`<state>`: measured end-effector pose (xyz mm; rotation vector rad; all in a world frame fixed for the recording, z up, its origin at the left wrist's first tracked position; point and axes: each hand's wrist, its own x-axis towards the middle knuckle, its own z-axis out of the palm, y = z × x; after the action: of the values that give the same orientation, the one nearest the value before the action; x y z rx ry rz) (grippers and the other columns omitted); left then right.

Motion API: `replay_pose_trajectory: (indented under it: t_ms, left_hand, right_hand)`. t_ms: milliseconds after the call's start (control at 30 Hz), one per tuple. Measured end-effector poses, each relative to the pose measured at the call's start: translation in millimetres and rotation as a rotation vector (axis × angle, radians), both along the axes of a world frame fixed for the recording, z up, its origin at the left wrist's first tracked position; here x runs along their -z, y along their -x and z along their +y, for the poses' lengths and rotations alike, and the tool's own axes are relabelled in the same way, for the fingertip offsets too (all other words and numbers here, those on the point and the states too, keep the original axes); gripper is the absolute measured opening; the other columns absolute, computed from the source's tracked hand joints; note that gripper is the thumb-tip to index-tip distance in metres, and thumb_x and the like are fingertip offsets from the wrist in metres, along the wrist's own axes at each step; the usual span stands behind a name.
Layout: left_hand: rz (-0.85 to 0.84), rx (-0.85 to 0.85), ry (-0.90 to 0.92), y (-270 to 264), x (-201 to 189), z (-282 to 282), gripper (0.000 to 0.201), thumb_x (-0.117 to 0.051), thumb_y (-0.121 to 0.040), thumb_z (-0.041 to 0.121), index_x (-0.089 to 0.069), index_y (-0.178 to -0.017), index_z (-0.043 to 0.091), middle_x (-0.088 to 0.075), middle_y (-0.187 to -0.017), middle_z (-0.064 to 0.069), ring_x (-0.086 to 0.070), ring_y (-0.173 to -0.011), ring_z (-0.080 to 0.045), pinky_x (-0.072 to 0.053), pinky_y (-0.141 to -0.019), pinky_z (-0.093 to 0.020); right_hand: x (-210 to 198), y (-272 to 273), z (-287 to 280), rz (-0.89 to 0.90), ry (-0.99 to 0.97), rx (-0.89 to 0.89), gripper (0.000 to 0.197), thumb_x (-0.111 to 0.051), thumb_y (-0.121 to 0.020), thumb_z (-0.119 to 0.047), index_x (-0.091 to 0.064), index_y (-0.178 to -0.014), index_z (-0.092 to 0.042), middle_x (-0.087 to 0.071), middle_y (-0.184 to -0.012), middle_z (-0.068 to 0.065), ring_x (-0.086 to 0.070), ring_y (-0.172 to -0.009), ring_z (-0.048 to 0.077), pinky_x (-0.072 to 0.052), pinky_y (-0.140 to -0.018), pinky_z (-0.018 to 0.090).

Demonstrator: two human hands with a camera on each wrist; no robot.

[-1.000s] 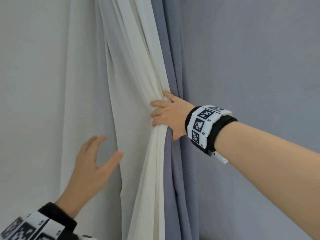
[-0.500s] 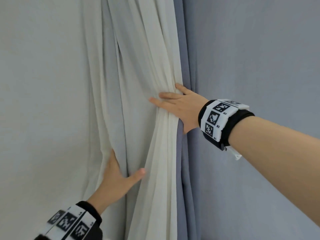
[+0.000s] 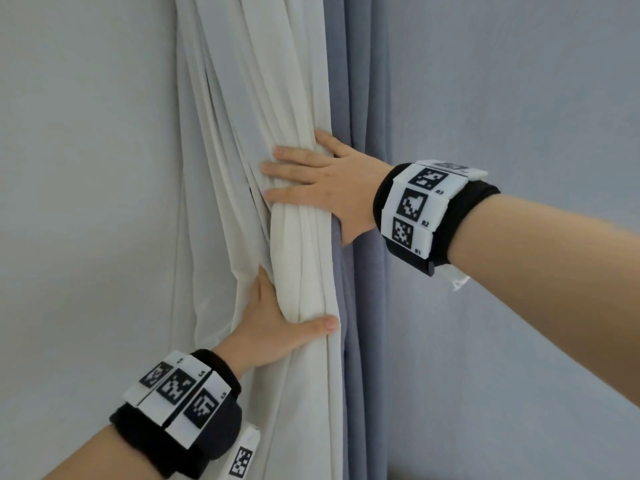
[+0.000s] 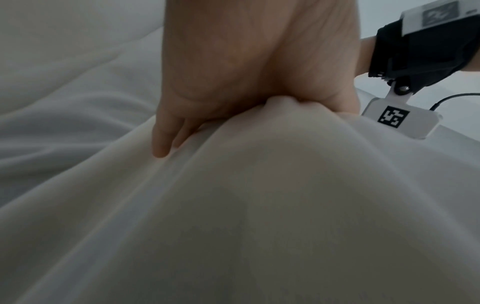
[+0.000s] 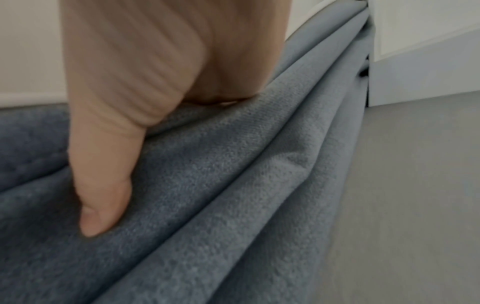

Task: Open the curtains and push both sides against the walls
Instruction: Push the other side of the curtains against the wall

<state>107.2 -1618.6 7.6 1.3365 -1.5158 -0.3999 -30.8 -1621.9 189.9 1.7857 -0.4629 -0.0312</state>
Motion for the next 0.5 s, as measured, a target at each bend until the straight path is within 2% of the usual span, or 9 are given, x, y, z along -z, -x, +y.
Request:
replay_pose_trajectory:
  t_ms: [200,333,500]
  left_hand:
    - [-0.039,-0.059,-0.108,-3.7,-5.7,-31.5,0.161,-0.061,-0.023,0.086,0.029,-0.14,0.023,0.014,-0.158,0.004,-0.003,-0.146,-0.019,-0.015,-0.119,-0.043]
    - [-0.09,-0.099,-0.142,2.2,-10.9,-55.0,0.161,-0.055,-0.023,0.088,0.031,-0.139,0.018,0.021,-0.157,0.0,0.005,-0.146,-0.021,-0.011,-0.118,-0.042]
    - [-0.122,-0.119,-0.196,12.5,-17.4,-85.5,0.162,-0.051,-0.023,0.089,0.033,-0.138,0.012,0.028,-0.154,-0.009,0.014,-0.145,-0.026,-0.006,-0.119,-0.049]
  right_hand:
    - [-3.1,-1.7,-39.9,-0.052,-0.053,0.07,0.11,-0.074,-0.067,-0.05,-0.003,-0.149,-0.031,0.011,-0.159,-0.001,0.014,-0.145,0.019,0.003,-0.112,0.056]
    - [-4.9,2.5,-69.1,-0.08,-0.077,0.106,0.108,-0.073,-0.067,-0.052,-0.005,-0.148,-0.032,0.01,-0.159,-0.002,0.014,-0.145,0.018,0.002,-0.112,0.057]
    - [-10.0,8.3,-102.5,-0.111,-0.124,0.143,0.11,-0.077,-0.063,-0.049,-0.009,-0.148,-0.034,0.009,-0.159,-0.004,0.014,-0.145,0.017,0.0,-0.11,0.061]
